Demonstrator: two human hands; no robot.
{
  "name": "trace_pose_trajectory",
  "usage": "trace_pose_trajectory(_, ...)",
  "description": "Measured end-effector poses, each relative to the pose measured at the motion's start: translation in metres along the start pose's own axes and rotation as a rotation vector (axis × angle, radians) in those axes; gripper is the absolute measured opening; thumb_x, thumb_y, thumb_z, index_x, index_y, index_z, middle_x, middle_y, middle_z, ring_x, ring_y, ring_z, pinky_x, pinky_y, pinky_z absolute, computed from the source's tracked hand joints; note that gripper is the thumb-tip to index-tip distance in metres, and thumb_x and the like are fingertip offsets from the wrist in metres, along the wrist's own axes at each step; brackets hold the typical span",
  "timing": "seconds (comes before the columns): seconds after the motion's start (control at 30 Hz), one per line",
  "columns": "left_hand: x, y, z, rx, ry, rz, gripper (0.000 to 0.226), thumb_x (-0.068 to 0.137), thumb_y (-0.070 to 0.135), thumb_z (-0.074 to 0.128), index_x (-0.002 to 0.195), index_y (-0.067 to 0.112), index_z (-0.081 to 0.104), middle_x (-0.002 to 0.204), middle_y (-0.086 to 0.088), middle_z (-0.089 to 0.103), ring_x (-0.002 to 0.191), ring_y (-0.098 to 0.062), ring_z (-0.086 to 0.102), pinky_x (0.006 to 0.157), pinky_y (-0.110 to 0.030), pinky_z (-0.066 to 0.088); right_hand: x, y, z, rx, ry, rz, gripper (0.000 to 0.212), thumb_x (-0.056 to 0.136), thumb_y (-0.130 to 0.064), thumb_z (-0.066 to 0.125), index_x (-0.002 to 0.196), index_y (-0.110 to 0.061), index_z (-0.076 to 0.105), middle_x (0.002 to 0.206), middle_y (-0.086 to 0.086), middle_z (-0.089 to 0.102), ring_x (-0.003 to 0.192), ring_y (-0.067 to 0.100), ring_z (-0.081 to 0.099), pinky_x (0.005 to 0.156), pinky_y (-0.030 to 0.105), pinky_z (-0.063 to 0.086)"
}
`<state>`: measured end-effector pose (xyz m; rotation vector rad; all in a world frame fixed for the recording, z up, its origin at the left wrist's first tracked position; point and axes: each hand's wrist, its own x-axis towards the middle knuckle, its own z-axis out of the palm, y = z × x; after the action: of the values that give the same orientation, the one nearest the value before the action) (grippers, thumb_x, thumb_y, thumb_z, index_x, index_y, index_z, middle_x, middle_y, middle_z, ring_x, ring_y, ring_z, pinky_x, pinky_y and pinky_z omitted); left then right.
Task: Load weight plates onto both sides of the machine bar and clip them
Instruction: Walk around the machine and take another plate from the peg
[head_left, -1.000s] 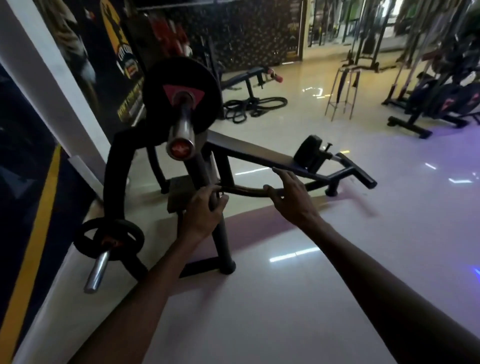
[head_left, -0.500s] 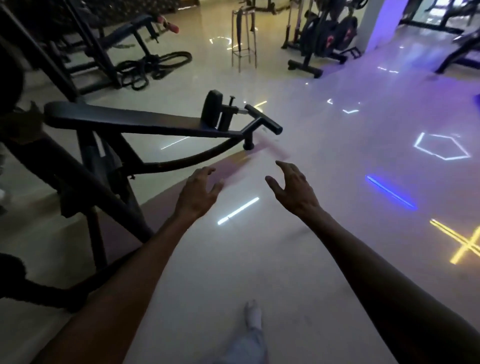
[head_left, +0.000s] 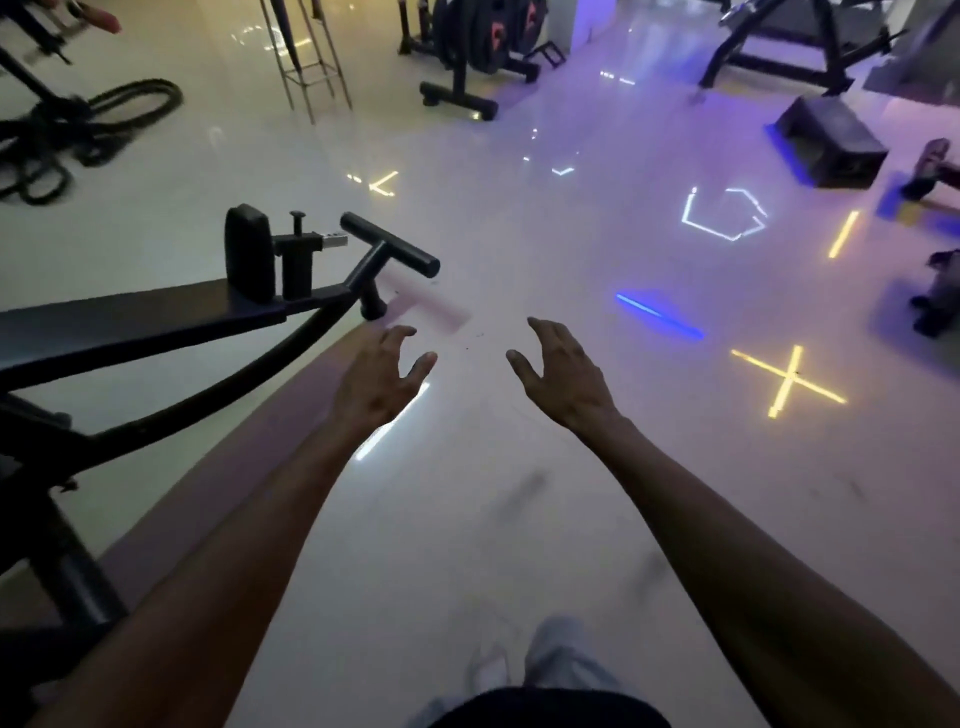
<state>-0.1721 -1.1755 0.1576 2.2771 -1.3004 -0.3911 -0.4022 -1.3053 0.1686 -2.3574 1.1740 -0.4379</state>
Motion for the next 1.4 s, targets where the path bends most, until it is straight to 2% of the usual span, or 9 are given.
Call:
trace_pose_trajectory(0.17, 0.119, 0.008, 0.004, 0.008, -0.006, 0.055, 0.057, 0.099, 0.055, 0.055, 0.145, 0.02, 0.051, 0.149, -0.004, 0.053, 0.141, -0.026, 0.048, 0.113, -0.049, 0.045, 0.108, 0.02, 0.004, 0.017, 0.016, 0.025, 0.062, 0.102, -0.051, 0.048, 0.153, -0.018, 0.037, 0.154, -0.001, 0.04, 0.139, 0.023, 0.043, 0.099, 0.043, 0.046)
trace_pose_trajectory(0.4, 0.302, 0.013, 0.013, 0.011, -0.004, 0.031, 0.056, 0.096, 0.06, 0.055, 0.141, 0.027, 0.052, 0.128, -0.002, 0.061, 0.111, -0.027, 0.065, 0.096, -0.05, 0.057, 0.294, 0.06, 0.015, 0.022, -0.009, 0.027, 0.063, 0.102, -0.052, 0.046, 0.154, -0.019, 0.034, 0.157, -0.001, 0.037, 0.141, 0.021, 0.04, 0.101, 0.043, 0.045)
trace_pose_trajectory(0.5, 0.386, 0.018, 0.007, 0.027, -0.011, 0.03, 0.05, 0.098, 0.054, 0.057, 0.139, 0.024, 0.055, 0.134, -0.002, 0.06, 0.108, -0.025, 0.065, 0.094, -0.043, 0.054, 0.384, 0.069, 0.01, 0.016, -0.033, 0.001, 0.064, 0.102, -0.052, 0.046, 0.155, -0.018, 0.032, 0.158, -0.001, 0.036, 0.142, 0.021, 0.039, 0.103, 0.042, 0.044)
trace_pose_trajectory(0.67, 0.523, 0.011, -0.008, 0.019, 0.006, 0.001, 0.059, 0.097, 0.06, 0.052, 0.143, 0.023, 0.05, 0.146, -0.003, 0.052, 0.127, -0.023, 0.057, 0.102, -0.044, 0.052, 0.526, 0.073, 0.007, 0.007, -0.04, -0.019, 0.065, 0.102, -0.052, 0.046, 0.155, -0.018, 0.032, 0.157, 0.0, 0.037, 0.143, 0.021, 0.038, 0.104, 0.042, 0.042)
trace_pose_trajectory(0.8, 0.626, -0.004, -0.015, -0.035, 0.037, -0.038, 0.057, 0.099, 0.058, 0.053, 0.146, 0.025, 0.048, 0.152, -0.003, 0.048, 0.125, -0.024, 0.059, 0.102, -0.048, 0.053, 0.638, 0.069, 0.022, 0.01, -0.053, -0.047, 0.065, 0.102, -0.053, 0.045, 0.155, -0.018, 0.031, 0.158, -0.001, 0.037, 0.143, 0.02, 0.037, 0.105, 0.042, 0.042)
trace_pose_trajectory(0.93, 0.733, -0.028, -0.018, -0.036, 0.086, -0.06, 0.055, 0.101, 0.054, 0.053, 0.147, 0.023, 0.049, 0.153, -0.001, 0.048, 0.137, -0.022, 0.048, 0.102, -0.039, 0.044, 0.753, 0.063, 0.048, -0.009, -0.069, -0.079, 0.064, 0.103, -0.052, 0.045, 0.155, -0.018, 0.032, 0.158, -0.001, 0.036, 0.144, 0.02, 0.036, 0.107, 0.042, 0.041)
trace_pose_trajectory(1.1, 0.863, -0.068, -0.036, -0.055, 0.079, -0.081, 0.055, 0.101, 0.054, 0.053, 0.146, 0.022, 0.051, 0.15, 0.0, 0.05, 0.137, -0.022, 0.05, 0.101, -0.033, 0.042, 0.891, 0.041, 0.072, -0.011, -0.108, -0.076, 0.064, 0.103, -0.053, 0.044, 0.156, -0.019, 0.031, 0.158, -0.002, 0.035, 0.144, 0.02, 0.036, 0.106, 0.043, 0.041)
trace_pose_trajectory(1.27, 0.987, -0.104, -0.066, -0.042, 0.108, -0.117, 0.056, 0.101, 0.057, 0.051, 0.145, 0.023, 0.05, 0.15, 0.002, 0.05, 0.136, -0.021, 0.052, 0.102, -0.043, 0.049, 1.027, 0.009, 0.085, -0.011, -0.134, -0.111, 0.063, 0.103, -0.052, 0.042, 0.156, -0.019, 0.03, 0.158, -0.003, 0.035, 0.145, 0.019, 0.035, 0.106, 0.041, 0.041)
trace_pose_trajectory(1.4, 1.075, -0.134, -0.083, -0.065, 0.152, -0.158, 0.057, 0.1, 0.059, 0.051, 0.145, 0.024, 0.05, 0.15, 0.002, 0.05, 0.136, -0.02, 0.051, 0.103, -0.042, 0.048, 1.131, -0.01, 0.107, -0.02, -0.173, -0.169, 0.063, 0.103, -0.053, 0.042, 0.156, -0.021, 0.03, 0.158, -0.004, 0.034, 0.144, 0.018, 0.035, 0.106, 0.041, 0.041)
